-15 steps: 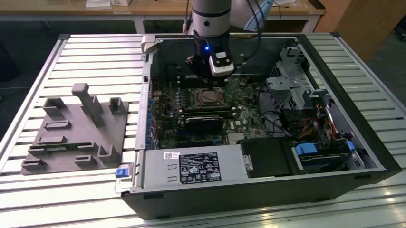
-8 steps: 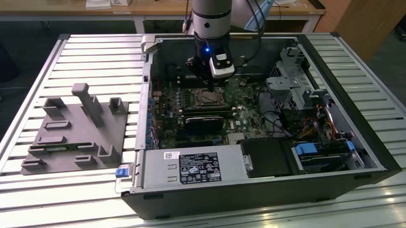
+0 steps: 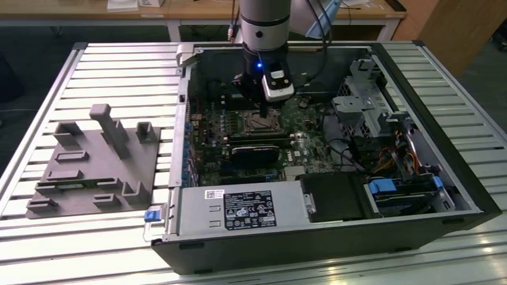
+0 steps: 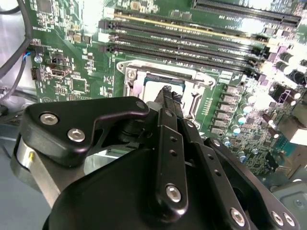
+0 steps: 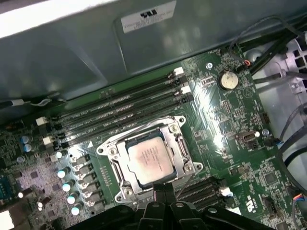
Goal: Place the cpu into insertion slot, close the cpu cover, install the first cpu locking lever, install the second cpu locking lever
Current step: 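Install the second cpu locking lever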
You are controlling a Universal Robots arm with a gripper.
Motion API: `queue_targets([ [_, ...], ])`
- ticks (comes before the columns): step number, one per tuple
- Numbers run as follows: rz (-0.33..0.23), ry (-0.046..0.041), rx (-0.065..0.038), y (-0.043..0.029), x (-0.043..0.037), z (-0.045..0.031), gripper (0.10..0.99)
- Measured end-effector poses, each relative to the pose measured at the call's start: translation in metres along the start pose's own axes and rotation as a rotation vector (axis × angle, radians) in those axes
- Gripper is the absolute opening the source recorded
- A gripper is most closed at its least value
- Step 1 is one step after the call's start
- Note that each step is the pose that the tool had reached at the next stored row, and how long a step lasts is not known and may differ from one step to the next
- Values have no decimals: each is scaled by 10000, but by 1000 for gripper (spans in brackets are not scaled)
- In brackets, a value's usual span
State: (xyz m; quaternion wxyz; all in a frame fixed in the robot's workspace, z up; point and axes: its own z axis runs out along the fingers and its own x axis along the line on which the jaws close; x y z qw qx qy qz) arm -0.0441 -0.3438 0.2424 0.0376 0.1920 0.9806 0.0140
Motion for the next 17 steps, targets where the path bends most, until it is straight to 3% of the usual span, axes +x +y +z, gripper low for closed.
queue_targets([
  [12, 0, 0, 1, -169, -69, -1, 106],
  [17, -144, 6, -13, -208, -75, 21, 106],
])
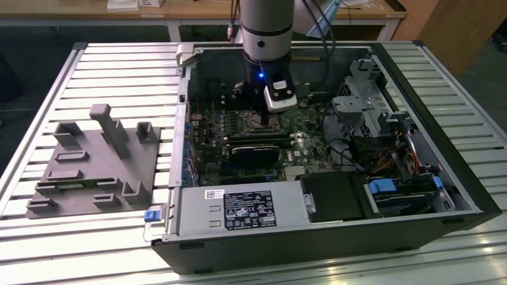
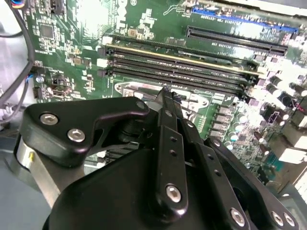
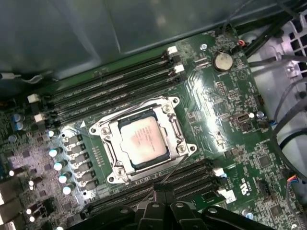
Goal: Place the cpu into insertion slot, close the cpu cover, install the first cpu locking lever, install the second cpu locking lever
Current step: 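Install the second cpu locking lever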
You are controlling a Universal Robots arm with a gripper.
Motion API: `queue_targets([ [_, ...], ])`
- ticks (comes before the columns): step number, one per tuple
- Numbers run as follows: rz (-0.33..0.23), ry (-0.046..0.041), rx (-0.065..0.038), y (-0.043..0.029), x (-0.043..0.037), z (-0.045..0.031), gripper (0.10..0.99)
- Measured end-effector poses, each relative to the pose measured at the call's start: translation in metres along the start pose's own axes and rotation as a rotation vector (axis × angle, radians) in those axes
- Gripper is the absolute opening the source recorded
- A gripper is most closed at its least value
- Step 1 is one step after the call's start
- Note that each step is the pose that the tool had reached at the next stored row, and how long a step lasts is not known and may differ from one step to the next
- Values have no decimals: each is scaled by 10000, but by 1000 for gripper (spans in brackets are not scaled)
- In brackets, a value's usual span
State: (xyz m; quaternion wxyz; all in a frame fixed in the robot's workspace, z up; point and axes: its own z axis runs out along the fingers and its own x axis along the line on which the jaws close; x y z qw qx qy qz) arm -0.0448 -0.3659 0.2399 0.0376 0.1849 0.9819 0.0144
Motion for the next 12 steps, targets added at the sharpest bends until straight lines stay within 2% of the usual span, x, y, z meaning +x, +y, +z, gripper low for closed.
queue_targets([
  [7, -954, 42, -63, -12, 26, 54, 106],
  [12, -1234, 54, -86, -47, 98, 91, 106],
])
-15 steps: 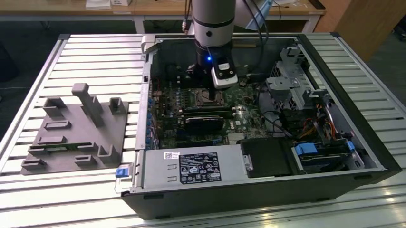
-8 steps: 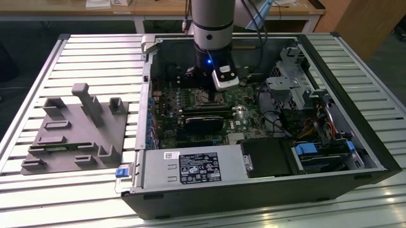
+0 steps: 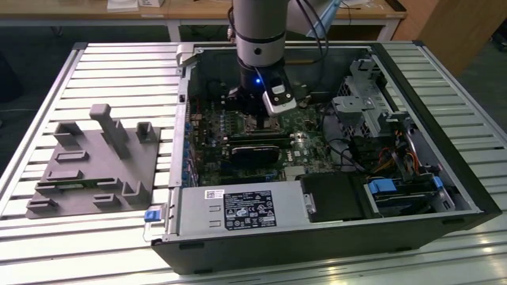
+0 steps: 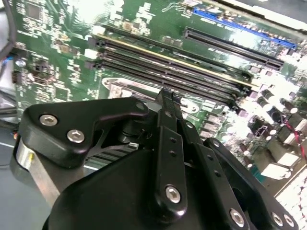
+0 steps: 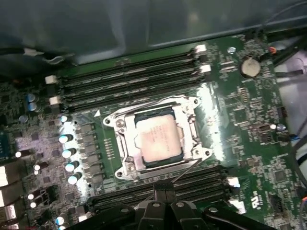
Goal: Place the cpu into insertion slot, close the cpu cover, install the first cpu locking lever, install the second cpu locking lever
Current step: 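Install the second cpu locking lever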
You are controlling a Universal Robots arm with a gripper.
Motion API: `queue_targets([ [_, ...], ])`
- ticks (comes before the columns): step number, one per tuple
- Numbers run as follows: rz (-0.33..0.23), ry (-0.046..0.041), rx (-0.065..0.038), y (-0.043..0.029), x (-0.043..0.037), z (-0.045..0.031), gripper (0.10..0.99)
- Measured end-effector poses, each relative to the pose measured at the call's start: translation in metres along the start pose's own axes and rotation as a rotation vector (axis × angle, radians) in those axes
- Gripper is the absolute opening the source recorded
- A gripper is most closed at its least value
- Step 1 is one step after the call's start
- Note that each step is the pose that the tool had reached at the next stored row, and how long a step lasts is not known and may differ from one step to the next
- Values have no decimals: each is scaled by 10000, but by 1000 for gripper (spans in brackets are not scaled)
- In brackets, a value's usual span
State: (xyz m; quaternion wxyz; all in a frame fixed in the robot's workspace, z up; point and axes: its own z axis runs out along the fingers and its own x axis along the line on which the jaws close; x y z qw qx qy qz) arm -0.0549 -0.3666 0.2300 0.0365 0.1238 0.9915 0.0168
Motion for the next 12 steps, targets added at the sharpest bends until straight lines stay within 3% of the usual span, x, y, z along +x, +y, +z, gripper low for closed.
queue_targets([
  [9, -90, 9, -19, -27, 30, 20, 106],
  [12, -76, 48, -185, -61, 29, 29, 106],
])
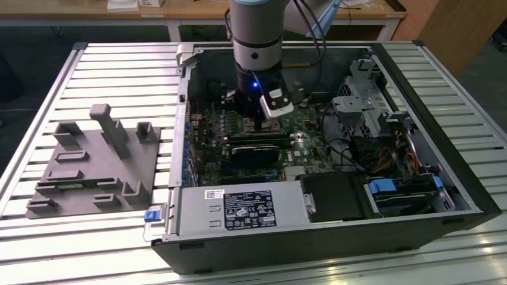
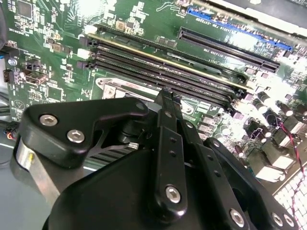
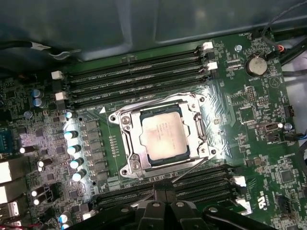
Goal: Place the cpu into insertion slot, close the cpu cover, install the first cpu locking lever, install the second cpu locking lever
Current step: 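Install the second cpu locking lever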
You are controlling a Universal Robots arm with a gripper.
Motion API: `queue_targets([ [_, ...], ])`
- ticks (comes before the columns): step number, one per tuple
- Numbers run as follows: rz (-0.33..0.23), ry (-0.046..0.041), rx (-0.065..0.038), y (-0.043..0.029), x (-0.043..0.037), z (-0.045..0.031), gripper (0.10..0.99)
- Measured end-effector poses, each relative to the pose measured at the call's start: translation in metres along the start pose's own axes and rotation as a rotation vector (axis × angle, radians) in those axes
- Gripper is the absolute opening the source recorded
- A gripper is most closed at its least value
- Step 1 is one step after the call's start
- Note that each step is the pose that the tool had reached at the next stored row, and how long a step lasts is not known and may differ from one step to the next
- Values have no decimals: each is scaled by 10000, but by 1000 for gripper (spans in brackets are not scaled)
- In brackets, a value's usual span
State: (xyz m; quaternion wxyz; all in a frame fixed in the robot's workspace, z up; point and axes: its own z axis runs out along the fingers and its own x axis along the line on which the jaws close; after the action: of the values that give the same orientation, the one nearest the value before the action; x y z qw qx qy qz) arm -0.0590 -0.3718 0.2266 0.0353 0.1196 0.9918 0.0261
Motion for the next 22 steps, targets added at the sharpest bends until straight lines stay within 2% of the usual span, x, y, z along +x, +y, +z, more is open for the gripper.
queue_targets([
  [14, 53, 157, -650, -132, 49, 73, 106],
  [22, 83, 253, -1041, -229, 114, 106, 106],
])
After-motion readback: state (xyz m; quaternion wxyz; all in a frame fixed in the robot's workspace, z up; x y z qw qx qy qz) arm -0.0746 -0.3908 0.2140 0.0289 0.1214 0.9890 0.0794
